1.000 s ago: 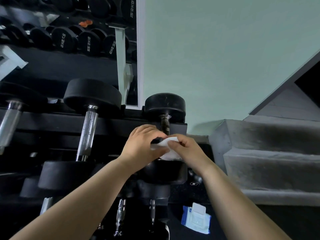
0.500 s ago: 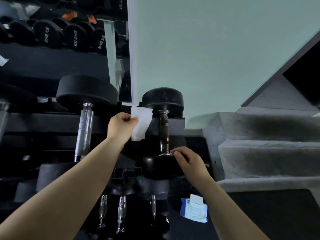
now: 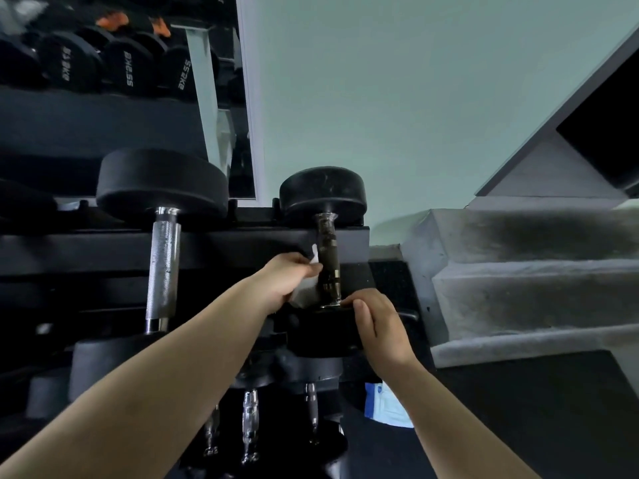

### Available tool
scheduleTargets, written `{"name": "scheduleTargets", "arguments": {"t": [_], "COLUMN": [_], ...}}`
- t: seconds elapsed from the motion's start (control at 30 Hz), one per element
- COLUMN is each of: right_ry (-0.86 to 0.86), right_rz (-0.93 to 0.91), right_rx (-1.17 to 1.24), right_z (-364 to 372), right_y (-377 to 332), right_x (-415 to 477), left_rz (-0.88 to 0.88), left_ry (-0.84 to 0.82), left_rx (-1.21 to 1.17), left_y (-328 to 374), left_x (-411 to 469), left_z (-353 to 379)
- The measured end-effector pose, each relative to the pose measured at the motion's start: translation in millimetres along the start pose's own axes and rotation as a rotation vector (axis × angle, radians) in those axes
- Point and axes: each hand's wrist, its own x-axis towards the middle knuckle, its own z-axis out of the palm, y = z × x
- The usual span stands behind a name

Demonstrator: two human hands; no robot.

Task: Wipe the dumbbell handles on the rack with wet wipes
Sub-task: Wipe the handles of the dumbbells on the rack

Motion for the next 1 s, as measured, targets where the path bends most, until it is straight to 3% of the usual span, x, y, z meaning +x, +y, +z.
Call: {"name": "scheduleTargets", "arguments": {"t": [0.2,0.37,0.47,0.63,0.7,0.83,1.0], "right_ry": [0.004,0.002,0.003,0.022,0.032,0.054,0.029], "right_rz": [0.026,0.014,0.014,0.036,0.027,0.025,0.018], "right_rx": [0.002,0.014,0.013,0.019,0.005,0.028,0.04], "right_z": [2.1,0.9,2.0,1.5,3.4,3.5,2.0], "right_y": [-1.2,-1.2,-2.2,-4.4,-5.2,-4.5,-3.2], "right_x": [-1.2,-2.4,-2.7,-3.8,-3.2,-4.1,-4.4], "left_rz": [0.144,0.082,0.067,0.112,0.112,0.079,0.121], "left_ry": [0.149,0.092,0.045,0.28,0.285,0.136,0.211], "left_rx": [-0.234,0.19,0.183,-0.101,-0.01,0.282,0.253], "left_y": [27.0,4.2,-7.6,24.4,26.9,1.7,6.5], "left_x": [12.7,-10.6,-15.8,0.8,-0.6,-20.0,-13.9], "left_z": [-3.5,5.2,7.3,6.7,7.9,16.4,21.7]}}
